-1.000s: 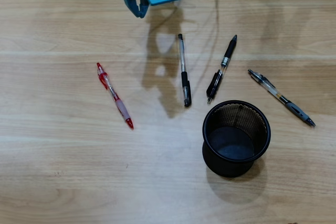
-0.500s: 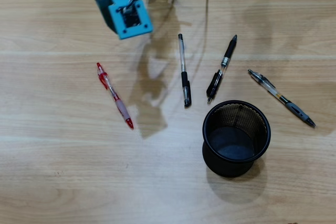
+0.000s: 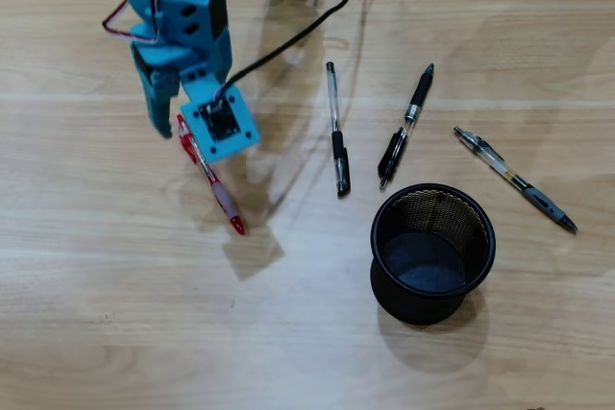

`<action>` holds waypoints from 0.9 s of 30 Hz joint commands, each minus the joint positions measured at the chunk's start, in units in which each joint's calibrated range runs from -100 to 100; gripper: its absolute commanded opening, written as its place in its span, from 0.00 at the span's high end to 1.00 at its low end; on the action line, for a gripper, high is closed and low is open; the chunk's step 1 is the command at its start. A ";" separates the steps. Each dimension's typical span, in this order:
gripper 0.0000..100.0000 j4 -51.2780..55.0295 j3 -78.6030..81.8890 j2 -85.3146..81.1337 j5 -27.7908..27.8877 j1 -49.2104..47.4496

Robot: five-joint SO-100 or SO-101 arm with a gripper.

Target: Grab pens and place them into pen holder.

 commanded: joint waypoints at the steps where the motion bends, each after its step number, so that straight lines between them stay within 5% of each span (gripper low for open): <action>1: 0.78 -0.19 -6.46 4.87 0.44 0.13; 24: 0.79 -6.57 -6.37 19.91 -1.97 -3.07; 27: 0.84 -6.47 -6.37 19.91 -1.97 -2.89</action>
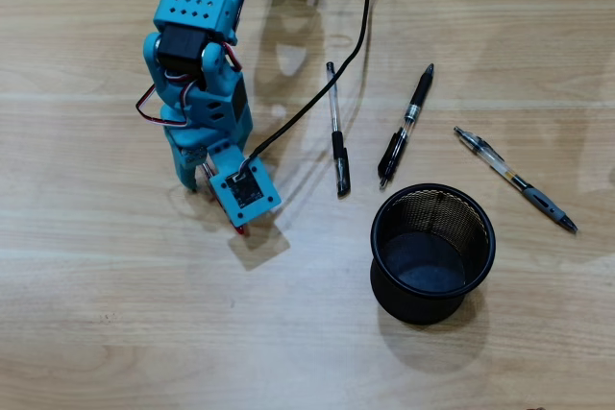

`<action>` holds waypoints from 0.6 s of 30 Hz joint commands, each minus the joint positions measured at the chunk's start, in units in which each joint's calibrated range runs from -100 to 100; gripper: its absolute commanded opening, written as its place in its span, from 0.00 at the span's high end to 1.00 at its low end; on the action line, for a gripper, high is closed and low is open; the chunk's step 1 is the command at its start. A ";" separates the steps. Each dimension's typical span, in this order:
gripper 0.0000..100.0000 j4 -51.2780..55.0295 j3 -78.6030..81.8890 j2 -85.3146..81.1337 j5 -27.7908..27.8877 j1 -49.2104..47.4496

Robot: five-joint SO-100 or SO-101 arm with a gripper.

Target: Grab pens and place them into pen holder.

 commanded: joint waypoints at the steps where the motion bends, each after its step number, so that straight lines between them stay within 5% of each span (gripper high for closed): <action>1: 0.88 -0.60 -0.87 0.11 -0.36 -0.03; 5: 0.98 -0.60 -0.87 0.02 -0.36 0.24; 18: 0.98 -0.51 -2.68 -7.70 -0.15 -0.67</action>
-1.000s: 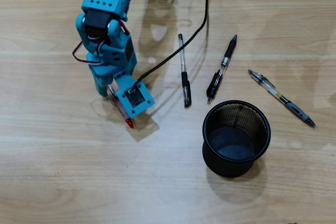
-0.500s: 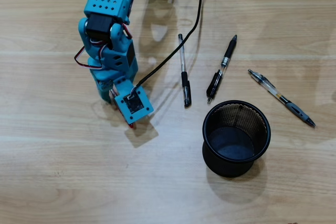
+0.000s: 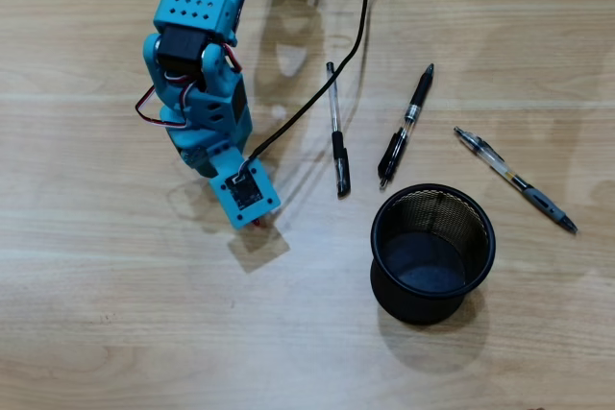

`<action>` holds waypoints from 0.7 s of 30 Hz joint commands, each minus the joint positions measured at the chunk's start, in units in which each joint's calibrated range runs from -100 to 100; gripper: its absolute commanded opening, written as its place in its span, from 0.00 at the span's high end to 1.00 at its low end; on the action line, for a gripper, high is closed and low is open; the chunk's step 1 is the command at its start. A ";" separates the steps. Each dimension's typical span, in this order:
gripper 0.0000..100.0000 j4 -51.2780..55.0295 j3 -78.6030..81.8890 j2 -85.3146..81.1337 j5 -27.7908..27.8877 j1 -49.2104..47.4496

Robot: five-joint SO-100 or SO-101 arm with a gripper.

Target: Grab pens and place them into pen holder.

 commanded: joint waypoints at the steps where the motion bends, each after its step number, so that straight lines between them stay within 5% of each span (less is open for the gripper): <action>1: 0.98 -0.43 -1.88 -8.81 -0.05 -1.03; 14: 0.98 -0.43 -1.24 -31.31 -0.57 -5.33; 21: 0.98 -1.25 -1.52 -34.29 -5.81 -12.10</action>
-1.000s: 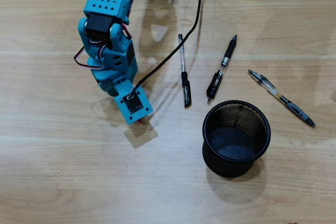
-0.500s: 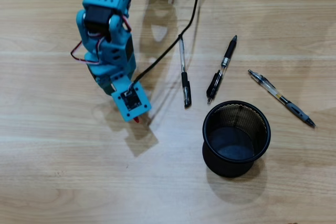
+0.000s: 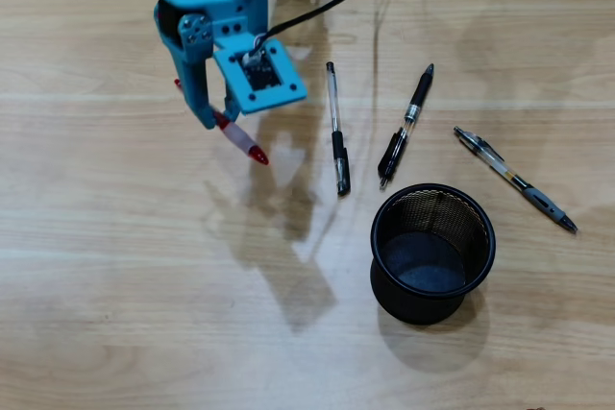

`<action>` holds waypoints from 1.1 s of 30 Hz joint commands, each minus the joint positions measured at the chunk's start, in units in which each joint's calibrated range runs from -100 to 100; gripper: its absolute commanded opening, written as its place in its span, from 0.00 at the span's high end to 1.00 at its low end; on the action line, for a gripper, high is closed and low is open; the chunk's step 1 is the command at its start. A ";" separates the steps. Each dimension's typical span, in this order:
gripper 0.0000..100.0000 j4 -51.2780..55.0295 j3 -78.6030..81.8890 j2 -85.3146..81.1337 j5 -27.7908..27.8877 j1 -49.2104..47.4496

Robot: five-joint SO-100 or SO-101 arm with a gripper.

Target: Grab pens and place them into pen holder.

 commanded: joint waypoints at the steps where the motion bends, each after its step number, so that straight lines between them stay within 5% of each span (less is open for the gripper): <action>1: 0.98 -1.34 -1.78 -4.29 -3.78 -5.93; 15: 0.98 -31.32 -0.61 -3.44 -12.63 -27.79; 33: 0.98 -58.47 -0.70 10.06 -17.08 -30.62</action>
